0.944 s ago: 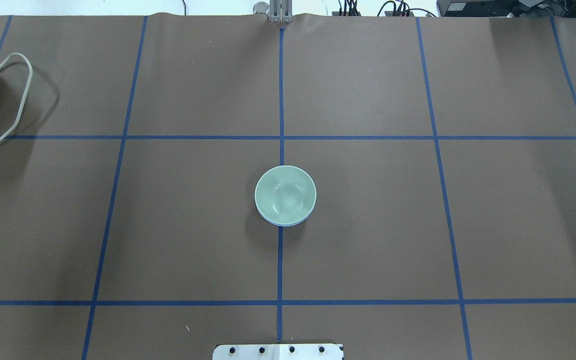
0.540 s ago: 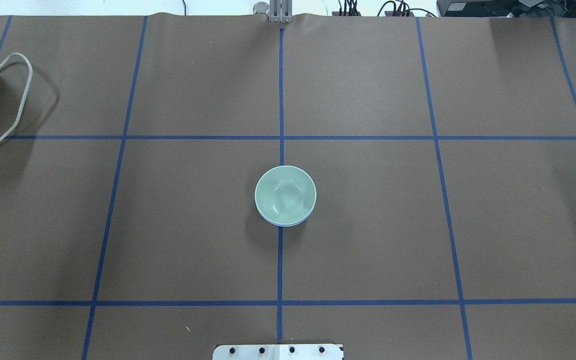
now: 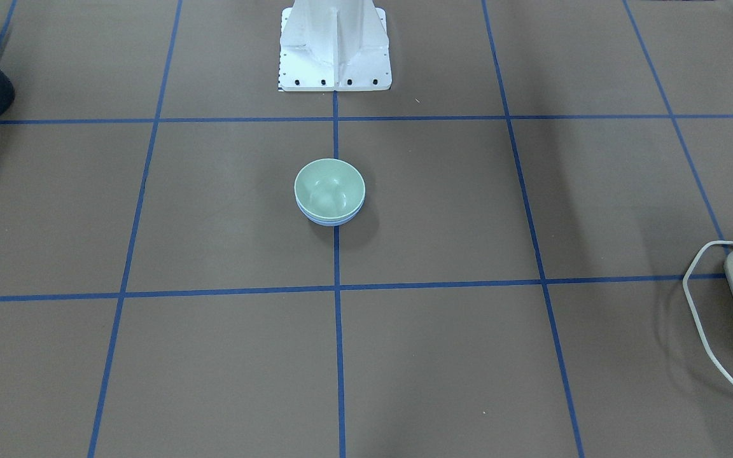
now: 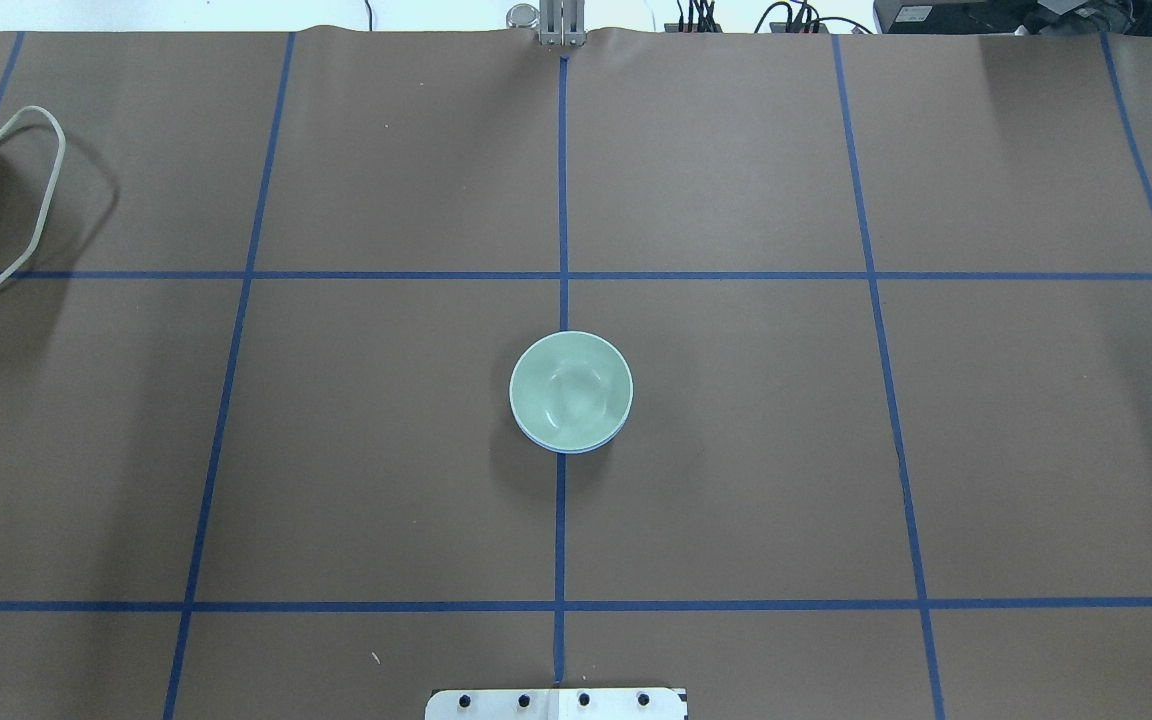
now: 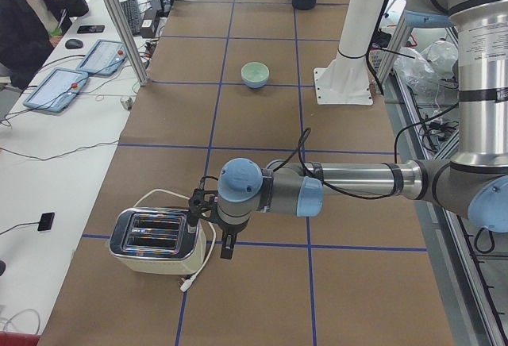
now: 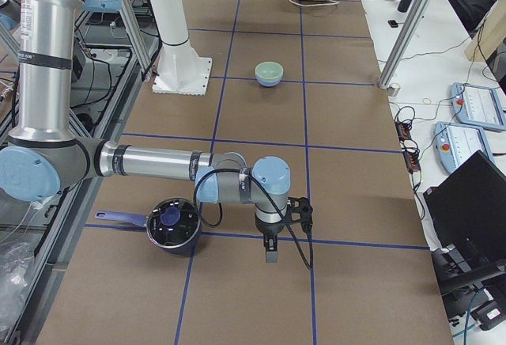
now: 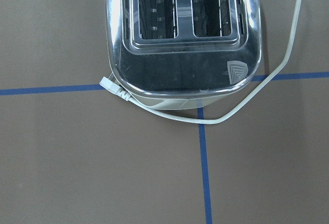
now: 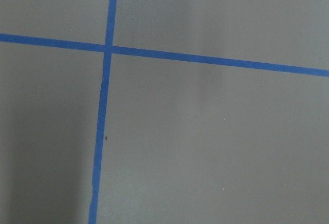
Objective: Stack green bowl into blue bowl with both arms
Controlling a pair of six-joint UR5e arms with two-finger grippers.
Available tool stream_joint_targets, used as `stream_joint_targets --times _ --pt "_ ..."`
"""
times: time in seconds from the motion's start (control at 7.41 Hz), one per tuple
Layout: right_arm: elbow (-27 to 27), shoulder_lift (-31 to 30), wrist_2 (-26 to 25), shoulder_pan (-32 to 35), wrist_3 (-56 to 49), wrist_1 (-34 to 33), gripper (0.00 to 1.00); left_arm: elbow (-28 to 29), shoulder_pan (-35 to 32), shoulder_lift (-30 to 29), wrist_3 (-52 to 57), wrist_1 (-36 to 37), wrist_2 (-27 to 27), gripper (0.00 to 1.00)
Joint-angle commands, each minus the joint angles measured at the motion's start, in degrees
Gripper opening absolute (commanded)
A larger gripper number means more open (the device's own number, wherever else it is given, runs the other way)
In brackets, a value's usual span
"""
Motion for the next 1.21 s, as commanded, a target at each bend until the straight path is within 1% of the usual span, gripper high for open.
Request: stream_joint_targets --times 0.0,0.81,1.08 --pt "-0.37 -0.17 0.12 -0.04 -0.07 -0.07 1.00 0.26 0.05 0.56 -0.06 -1.07 0.08 0.98" --pt "-0.90 -1.13 0.21 -0.04 -0.07 -0.16 1.00 0.61 0.05 0.91 -0.06 -1.15 0.08 0.98" --pt "-0.99 -1.84 0.30 -0.04 0.02 1.58 1.00 0.61 0.05 0.91 -0.06 -1.06 0.08 0.98"
